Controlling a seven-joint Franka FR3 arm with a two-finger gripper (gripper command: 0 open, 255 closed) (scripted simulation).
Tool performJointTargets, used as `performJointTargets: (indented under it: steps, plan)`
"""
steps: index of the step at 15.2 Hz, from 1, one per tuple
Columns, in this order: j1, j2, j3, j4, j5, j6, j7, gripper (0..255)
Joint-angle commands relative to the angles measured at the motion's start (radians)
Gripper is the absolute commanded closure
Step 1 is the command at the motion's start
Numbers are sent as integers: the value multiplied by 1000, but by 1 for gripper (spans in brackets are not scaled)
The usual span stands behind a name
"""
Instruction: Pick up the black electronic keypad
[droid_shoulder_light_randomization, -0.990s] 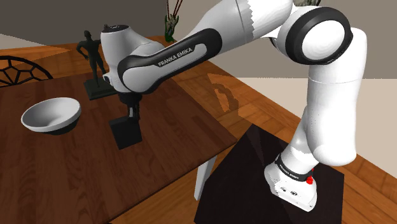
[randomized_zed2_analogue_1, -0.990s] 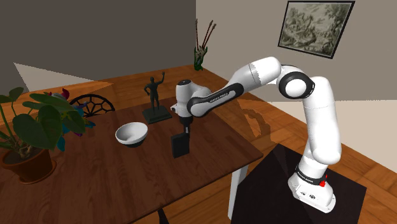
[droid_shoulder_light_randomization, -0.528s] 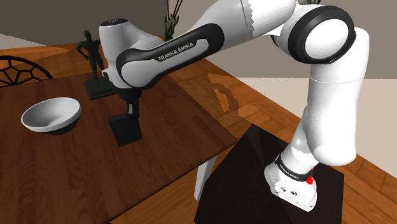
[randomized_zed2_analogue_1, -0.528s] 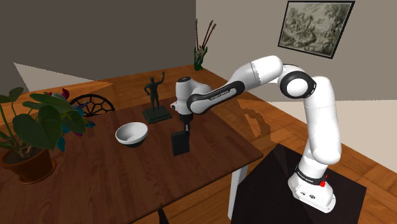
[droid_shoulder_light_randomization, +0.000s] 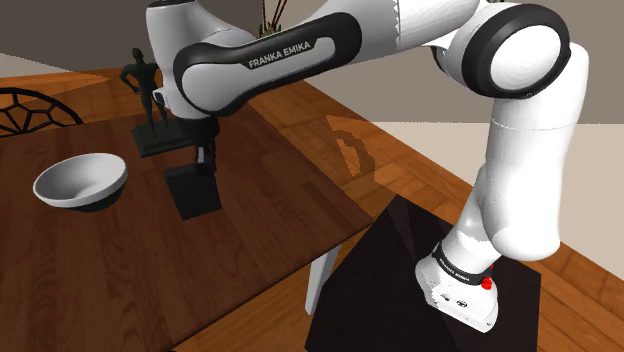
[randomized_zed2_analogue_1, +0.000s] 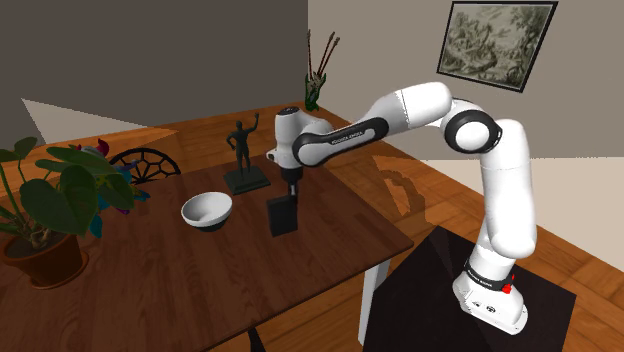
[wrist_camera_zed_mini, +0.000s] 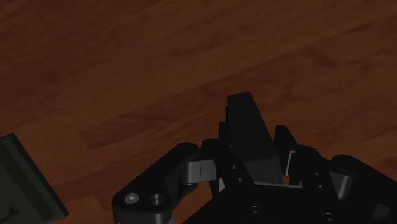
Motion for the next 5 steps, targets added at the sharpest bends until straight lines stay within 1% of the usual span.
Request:
performJointTargets:
  steps: [1,3,5]
  plan:
    - [-1,-8,1,14,3,-21,-3,255]
    - [-1,-14,2,32,5,-46,-4,255]
    - [-1,-15,2,34,5,-48,-4,255]
